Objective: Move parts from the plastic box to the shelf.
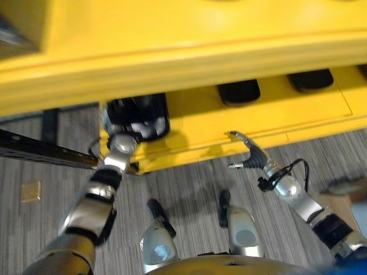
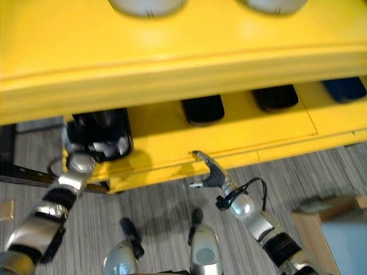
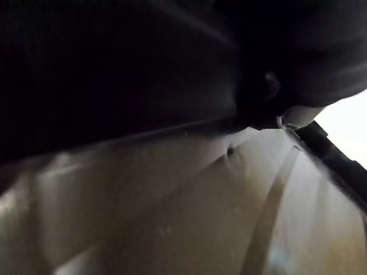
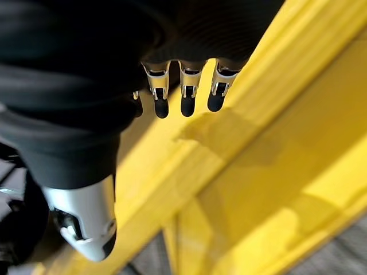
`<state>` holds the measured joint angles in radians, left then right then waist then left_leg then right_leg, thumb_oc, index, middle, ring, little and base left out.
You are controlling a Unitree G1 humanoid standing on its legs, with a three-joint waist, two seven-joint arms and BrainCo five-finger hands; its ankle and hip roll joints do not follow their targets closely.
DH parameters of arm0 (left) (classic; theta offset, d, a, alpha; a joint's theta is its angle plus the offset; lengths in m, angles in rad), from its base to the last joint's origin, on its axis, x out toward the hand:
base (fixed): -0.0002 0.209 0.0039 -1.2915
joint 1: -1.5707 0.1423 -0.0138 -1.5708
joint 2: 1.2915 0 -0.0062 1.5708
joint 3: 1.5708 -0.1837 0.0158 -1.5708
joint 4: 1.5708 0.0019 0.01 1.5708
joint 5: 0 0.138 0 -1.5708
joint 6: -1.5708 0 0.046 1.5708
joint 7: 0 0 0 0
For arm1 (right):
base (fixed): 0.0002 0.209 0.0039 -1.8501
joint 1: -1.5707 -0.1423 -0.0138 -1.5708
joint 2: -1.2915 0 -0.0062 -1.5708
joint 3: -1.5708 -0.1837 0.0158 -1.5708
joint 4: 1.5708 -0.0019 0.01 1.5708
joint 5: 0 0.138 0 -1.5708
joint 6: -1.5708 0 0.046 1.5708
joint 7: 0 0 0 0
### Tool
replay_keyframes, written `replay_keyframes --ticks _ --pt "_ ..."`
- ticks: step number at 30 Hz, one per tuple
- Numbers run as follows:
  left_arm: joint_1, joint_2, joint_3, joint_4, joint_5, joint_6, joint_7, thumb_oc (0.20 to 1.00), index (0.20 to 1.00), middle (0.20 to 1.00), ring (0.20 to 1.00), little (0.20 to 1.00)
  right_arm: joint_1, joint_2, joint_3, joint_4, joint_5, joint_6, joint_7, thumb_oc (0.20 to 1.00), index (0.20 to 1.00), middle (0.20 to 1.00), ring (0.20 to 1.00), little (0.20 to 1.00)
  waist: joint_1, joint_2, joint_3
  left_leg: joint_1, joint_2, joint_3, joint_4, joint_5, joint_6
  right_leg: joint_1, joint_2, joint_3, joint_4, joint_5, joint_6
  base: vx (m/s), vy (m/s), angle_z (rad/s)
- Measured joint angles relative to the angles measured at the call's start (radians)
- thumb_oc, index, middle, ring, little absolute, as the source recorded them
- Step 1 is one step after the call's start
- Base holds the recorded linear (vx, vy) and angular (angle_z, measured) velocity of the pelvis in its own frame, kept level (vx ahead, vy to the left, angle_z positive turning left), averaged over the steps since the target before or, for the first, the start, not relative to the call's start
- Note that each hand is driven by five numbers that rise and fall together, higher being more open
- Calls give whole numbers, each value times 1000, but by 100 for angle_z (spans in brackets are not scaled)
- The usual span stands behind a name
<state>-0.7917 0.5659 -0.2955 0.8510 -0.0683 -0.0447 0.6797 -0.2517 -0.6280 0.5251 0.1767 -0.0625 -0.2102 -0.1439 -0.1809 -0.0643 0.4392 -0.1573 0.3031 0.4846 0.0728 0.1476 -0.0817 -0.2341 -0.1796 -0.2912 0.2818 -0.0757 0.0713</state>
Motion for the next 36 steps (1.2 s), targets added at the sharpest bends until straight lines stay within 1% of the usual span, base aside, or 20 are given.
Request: replay_keyframes --ticks 3,4,7,9,10,11,14,15,16,20,24,26,30,34,36 --pt "-5 -2 -47 -1 0 -1 -11 200 200 200 200 200 24 -12 1 -2 1 8 -14 1000 1000 1000 1000 1000 -21 1 0 7 2 3 0 0 0 8 3 2 -7 3 -5 -92 18 -3" --pt "-39 1 -51 35 0 0 -19 200 200 200 200 200 19 -21 19 -3 5 8 -18 1000 1000 1000 1000 1000 -25 1 0 -2 3 3 2 0 0 -3 3 3 -1 4 -6 -145 17 -1" --pt "-76 14 -100 65 0 12 -20 200 200 200 200 200 16 -24 43 -5 28 8 -20 1000 1000 1000 1000 1000 -21 3 2 -4 3 3 3 0 0 -3 2 3 -2 2 -4 -62 5 2" --pt "-85 14 -99 72 -1 13 -20 200 200 200 200 200 15 -23 45 -5 36 8 -21 1000 1000 1000 1000 1000 -22 3 2 -13 3 3 4 0 0 -12 2 3 2 0 -3 -65 11 3" --pt "-131 19 -99 104 -9 16 -20 200 200 200 200 200 7 -34 45 -5 42 8 -27 1000 1000 1000 1000 1000 -21 3 3 -54 5 1 13 0 0 -57 -1 5 20 -3 -5 -60 21 4" --pt "-147 25 -98 111 -23 20 -20 200 200 200 200 200 7 -44 47 -4 42 9 -28 1000 1000 1000 1000 1000 -21 5 7 -70 4 1 18 0 0 -76 -4 6 32 -1 -8 -66 18 3" --pt "-183 31 -103 129 -23 42 -19 200 200 200 200 200 -2 -51 62 -6 53 9 -36 1000 1000 1000 1000 1000 -22 2 17 -84 4 0 23 0 0 -97 -7 9 50 -7 -12 -86 24 0" --pt "-241 36 -113 183 -26 50 -19 200 200 200 200 200 -27 -61 76 -15 72 20 -40 1000 1000 1000 1000 1000 -23 2 20 -116 4 -3 36 0 0 -132 -12 13 69 -9 -13 -43 14 1" --pt "-255 38 -113 191 -31 60 -18 200 200 200 200 200 -29 -60 76 -16 74 23 -41 1000 1000 1000 1000 1000 -25 2 21 -123 4 -3 38 1 1 -140 -13 13 73 -9 -13 -36 10 1" --pt "-257 41 -113 193 -41 66 -16 200 200 200 200 200 -28 -62 77 -39 81 29 -56 1000 1000 1000 1000 1000 -25 2 23 -124 4 -4 39 1 1 -141 -13 13 78 -11 -15 -28 6 1" --pt "-257 41 -112 193 -55 86 3 200 200 200 200 200 -30 -62 78 -39 83 36 -59 1000 1000 1000 1000 1000 -25 2 23 -127 4 -7 39 1 1 -144 -14 12 84 -18 -15 -8 -2 1" --pt "-258 40 -110 193 -80 94 5 200 200 200 200 200 -37 -62 81 -39 101 49 -59 1000 1000 1000 1000 1000 -27 1 23 -127 4 -10 40 1 1 -144 -14 11 87 -27 -9 -4 -7 4" --pt "-280 39 -87 194 -116 102 50 200 200 200 200 200 -65 -61 83 -39 110 66 -61 1000 1000 1000 1000 1000 -25 0 23 -148 4 -10 42 1 1 -175 -18 14 110 -30 -18 0 0 0" --pt "-302 39 -89 231 -118 109 63 200 200 200 200 200 -69 -61 83 -39 117 74 -62 1000 1000 1000 1000 1000 -36 -7 22 -148 6 -11 47 1 1 -176 -18 15 117 -32 -18 0 0 0" --pt "-309 39 -90 242 -117 122 64 200 200 200 200 200 -71 -61 83 -39 117 74 -61 1000 1000 1000 1000 1000 -42 -7 22 -149 6 -11 49 1 1 -177 -18 17 119 -33 -18 0 0 0"
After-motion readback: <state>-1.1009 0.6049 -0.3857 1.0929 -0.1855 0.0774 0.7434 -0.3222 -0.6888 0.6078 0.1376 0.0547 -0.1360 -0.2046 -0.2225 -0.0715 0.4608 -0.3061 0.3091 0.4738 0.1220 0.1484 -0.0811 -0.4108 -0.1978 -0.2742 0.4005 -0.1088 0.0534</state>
